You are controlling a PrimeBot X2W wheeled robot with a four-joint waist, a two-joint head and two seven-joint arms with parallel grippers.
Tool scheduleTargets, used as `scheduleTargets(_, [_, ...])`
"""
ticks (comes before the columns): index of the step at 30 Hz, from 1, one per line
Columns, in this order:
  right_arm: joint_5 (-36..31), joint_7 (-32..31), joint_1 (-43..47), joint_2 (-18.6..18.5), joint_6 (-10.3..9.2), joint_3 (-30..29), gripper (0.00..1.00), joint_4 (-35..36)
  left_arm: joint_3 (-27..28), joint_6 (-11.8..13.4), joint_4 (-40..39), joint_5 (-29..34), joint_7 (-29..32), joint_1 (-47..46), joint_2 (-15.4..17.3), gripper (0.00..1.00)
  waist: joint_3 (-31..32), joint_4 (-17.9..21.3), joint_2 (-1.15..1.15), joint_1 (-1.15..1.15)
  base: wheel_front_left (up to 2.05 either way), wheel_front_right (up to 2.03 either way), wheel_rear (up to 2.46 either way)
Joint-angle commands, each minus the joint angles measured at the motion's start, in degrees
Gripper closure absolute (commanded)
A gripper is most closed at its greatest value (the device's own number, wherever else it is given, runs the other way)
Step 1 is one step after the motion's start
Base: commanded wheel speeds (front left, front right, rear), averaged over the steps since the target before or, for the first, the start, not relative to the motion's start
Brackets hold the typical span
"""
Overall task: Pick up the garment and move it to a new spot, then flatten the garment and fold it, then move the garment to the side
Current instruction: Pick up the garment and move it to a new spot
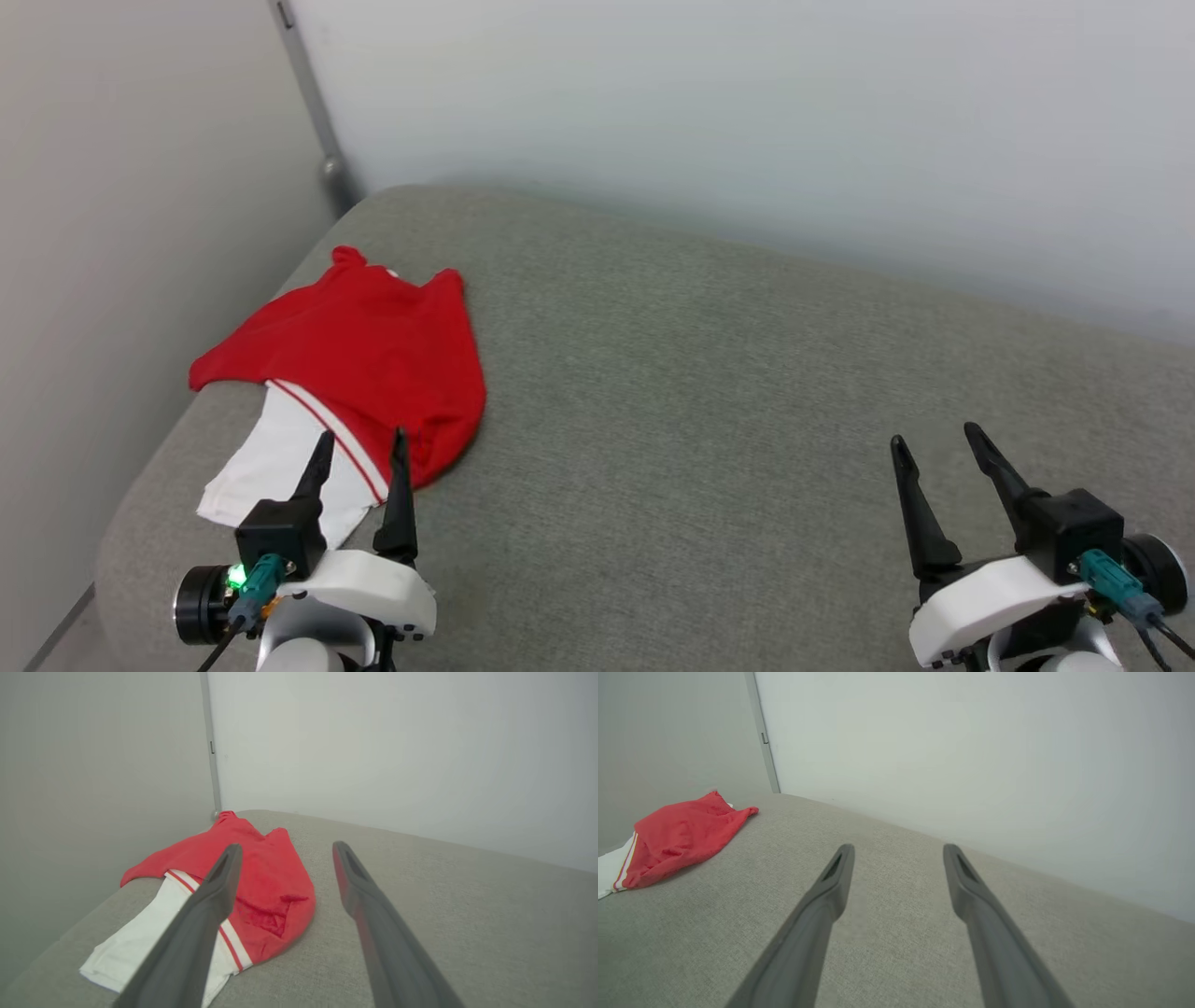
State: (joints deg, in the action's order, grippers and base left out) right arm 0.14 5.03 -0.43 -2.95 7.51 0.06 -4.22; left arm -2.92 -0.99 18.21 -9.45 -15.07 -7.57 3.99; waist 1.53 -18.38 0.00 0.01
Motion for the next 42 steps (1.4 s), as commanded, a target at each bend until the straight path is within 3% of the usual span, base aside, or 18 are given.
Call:
scheduleTargets(1, [0.5, 0.4, -0.9, 0.1, -0.03, 0.6, 0.0, 0.3, 0.7, 0.2, -0.2, -0.2, -0.2, 0.3, 0.4, 0.0, -0.2, -3.7, 0.0, -0.01, 0.0, 0.0, 0.0])
scheduleTargets(7, [1.4, 0.4, -1.2, 0.1, -0.04, 2.4, 0.0, 1.3, 2.2, 0.1, -0.9, 0.0, -0.2, 1.0, 0.7, 0.0, -0.4, -7.3, 0.0, -0.01, 0.0, 0.0, 0.0])
scheduleTargets(15, [2.2, 0.1, -1.2, 0.1, -0.04, 3.7, 0.0, 1.7, 3.0, -0.4, -1.7, -0.3, -0.2, 1.2, 0.4, 0.0, -0.7, -8.7, 0.0, -0.01, 0.0, 0.0, 0.0])
scheduleTargets(21, [2.0, -0.3, -1.7, 0.1, -0.04, 4.3, 0.0, 1.6, 3.7, -0.9, -1.2, -0.8, -0.2, -0.8, 0.1, 0.0, -1.0, -7.7, 0.0, -0.01, 0.0, 0.0, 0.0])
scheduleTargets(28, [0.9, -1.5, -3.5, 0.1, -0.04, 4.7, 0.0, 3.4, 5.2, -2.9, 0.8, -2.1, 0.7, -10.4, 3.7, 0.0, -4.8, -3.5, 0.0, -0.01, 0.0, 0.0, 0.0])
scheduleTargets(32, [-0.9, -2.3, -5.5, 0.1, -0.04, 4.6, 0.0, 4.8, 6.1, -4.3, 3.2, -4.2, 6.3, -18.3, 7.0, 0.0, -9.4, 0.0, 0.0, -0.01, 0.0, 0.0, 0.0])
scheduleTargets(37, [-1.9, -2.7, -8.4, 0.1, -0.04, 4.7, 0.0, 5.8, 7.0, -5.8, 8.3, -9.8, 19.9, -25.9, 12.0, 0.0, -15.7, 4.6, 0.0, -0.01, 0.0, 0.0, 0.0])
scheduleTargets(38, [-1.9, -2.7, -8.4, 0.1, -0.04, 4.7, 0.0, 5.8, 7.0, -5.8, 8.3, -9.8, 19.9, -25.9, 12.0, 0.0, -15.7, 4.6, 0.0, -0.01, 0.0, 0.0, 0.0])
scheduleTargets(42, [-2.3, -2.2, -10.0, 0.1, -0.04, 4.8, 0.0, 6.0, 6.6, -6.3, 13.4, -14.3, 33.4, -28.7, 16.3, 0.0, -19.7, 7.3, 0.0, -0.01, 0.0, 0.0, 0.0])
